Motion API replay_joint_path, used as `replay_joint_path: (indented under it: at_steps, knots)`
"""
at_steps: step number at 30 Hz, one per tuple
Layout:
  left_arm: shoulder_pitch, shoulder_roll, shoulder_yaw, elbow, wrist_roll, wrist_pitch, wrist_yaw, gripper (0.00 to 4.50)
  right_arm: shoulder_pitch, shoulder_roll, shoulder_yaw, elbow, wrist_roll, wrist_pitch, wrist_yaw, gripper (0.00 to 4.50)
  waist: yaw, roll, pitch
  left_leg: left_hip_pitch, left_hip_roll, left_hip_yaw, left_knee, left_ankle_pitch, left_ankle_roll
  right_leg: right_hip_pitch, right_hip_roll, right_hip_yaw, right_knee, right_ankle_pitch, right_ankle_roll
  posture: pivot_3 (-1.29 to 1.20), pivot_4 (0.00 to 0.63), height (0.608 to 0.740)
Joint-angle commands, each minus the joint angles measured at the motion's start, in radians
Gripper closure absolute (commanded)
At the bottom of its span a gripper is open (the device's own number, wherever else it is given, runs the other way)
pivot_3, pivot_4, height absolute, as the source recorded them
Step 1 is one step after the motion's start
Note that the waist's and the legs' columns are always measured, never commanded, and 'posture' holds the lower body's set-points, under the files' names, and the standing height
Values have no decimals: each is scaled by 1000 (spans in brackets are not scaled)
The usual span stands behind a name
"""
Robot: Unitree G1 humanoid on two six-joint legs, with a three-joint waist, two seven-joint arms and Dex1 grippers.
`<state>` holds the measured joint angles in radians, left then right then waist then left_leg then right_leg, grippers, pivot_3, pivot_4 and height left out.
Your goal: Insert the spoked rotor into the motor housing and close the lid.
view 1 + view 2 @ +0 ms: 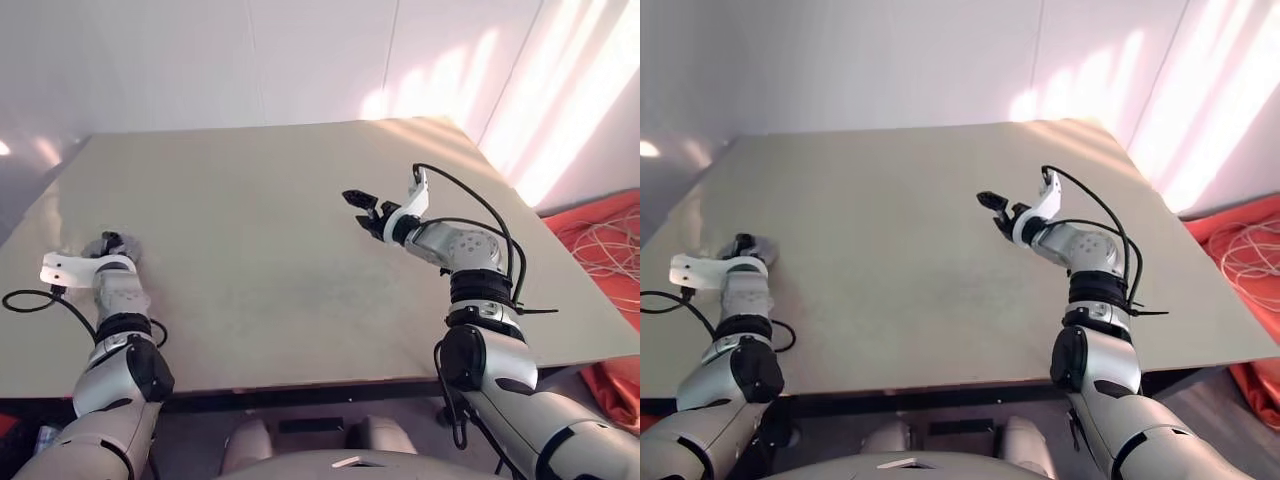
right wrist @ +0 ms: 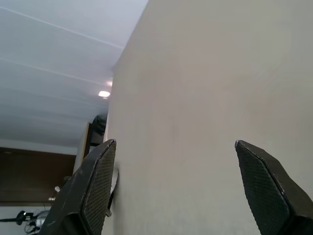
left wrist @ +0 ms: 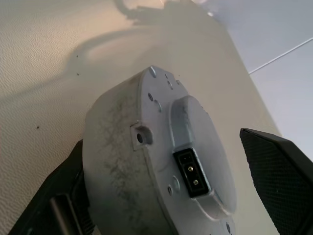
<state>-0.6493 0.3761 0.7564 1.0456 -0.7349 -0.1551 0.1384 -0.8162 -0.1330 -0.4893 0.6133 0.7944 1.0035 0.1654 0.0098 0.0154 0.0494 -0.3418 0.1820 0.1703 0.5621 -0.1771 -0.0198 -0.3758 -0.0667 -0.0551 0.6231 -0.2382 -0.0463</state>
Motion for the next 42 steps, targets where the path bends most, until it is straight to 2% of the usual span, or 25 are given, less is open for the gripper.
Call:
replay_joint_path:
  at_steps: [1, 5, 8, 10, 16, 22, 24, 27, 30, 33, 36, 38, 42]
  knots:
    - [90, 65, 30, 73, 58, -75, 139, 123, -40, -3, 3, -11, 6, -7, 20, 117, -5, 0, 0, 0, 2, 0, 1, -2, -2, -1, 2, 0, 0, 0, -1, 0, 0, 740]
    - [94, 96, -6, 83, 138, -133, 230, 123, -39, -2, 3, -11, 2, -5, 27, 117, -11, 0, 0, -2, 9, 0, 2, -9, -9, -8, 11, 2, 0, -1, -6, 0, 0, 740]
    - [94, 112, -21, 92, 179, -153, 294, 123, -39, -2, 5, -6, -2, -8, 31, 117, 8, 2, -1, -7, 9, -2, 2, -11, -13, -12, 15, 1, 1, 0, -17, 0, 0, 740]
    - [92, 119, -35, 93, 206, -164, 308, 123, -38, -2, 5, -4, -3, -9, 34, 117, 32, 2, -1, -8, 9, -5, 4, -11, -13, -14, 15, 0, 1, 0, -17, 0, 0, 740]
    - [75, 118, -65, 86, 249, -182, 274, 123, -32, -1, 10, -14, -2, -3, 45, 117, 57, -1, 0, -11, 9, -5, 11, -16, -9, -14, 10, 0, 1, 0, -16, 0, 0, 740]
    - [10, 131, -124, 48, 308, -221, 227, 123, 22, -14, 84, -199, 38, -2, 244, 117, 89, -7, 3, -11, 10, -6, 11, -15, -9, -13, 10, -1, 2, 1, -14, 0, 0, 740]
    - [-36, 126, -180, 6, 339, -239, 124, 123, 58, -20, 109, -302, 41, -70, 348, 117, 107, -10, 5, -11, 10, -6, 12, -15, -9, -12, 10, -1, 1, 1, -13, 0, 0, 740]
    - [-97, 89, -282, -84, 357, -246, -124, 123, 112, -49, 157, -421, 23, -156, 481, 117, 143, -15, 7, -13, 10, -9, 14, -15, -9, -11, 9, -3, 1, 2, -12, 0, 0, 740]
    - [-115, 21, -387, -236, 297, -123, -425, 123, 178, -121, 237, -512, -4, -203, 633, 117, 164, -16, 7, -16, 7, -9, 16, -16, -9, -10, 6, -3, 0, 4, -10, 0, 0, 740]
    - [-69, -27, -498, -446, 223, 62, -668, 123, 225, -197, 315, -545, -73, -285, 735, 117, 167, -17, 7, -16, 4, -7, 18, -17, -7, -10, 2, -3, 0, 4, -8, 0, 0, 740]
    - [16, -22, -654, -665, 191, 276, -867, 123, 240, -246, 358, -515, -167, -397, 755, 117, 154, -17, 7, -17, 4, -5, 19, -17, -6, -12, 1, -3, 1, 4, -10, 0, 0, 740]
    - [55, -16, -726, -746, 191, 361, -942, 123, 223, -235, 322, -459, -192, -467, 713, 117, 138, -16, 8, -18, 5, -5, 19, -17, -6, -15, 1, -3, 4, 2, -13, 0, 0, 740]
    - [82, -41, -760, -785, 197, 425, -981, 123, 219, -268, 346, -350, -349, -653, 655, 117, 122, -16, 8, -19, 7, -5, 19, -17, -7, -16, 5, -3, 6, 1, -15, 0, 0, 740]
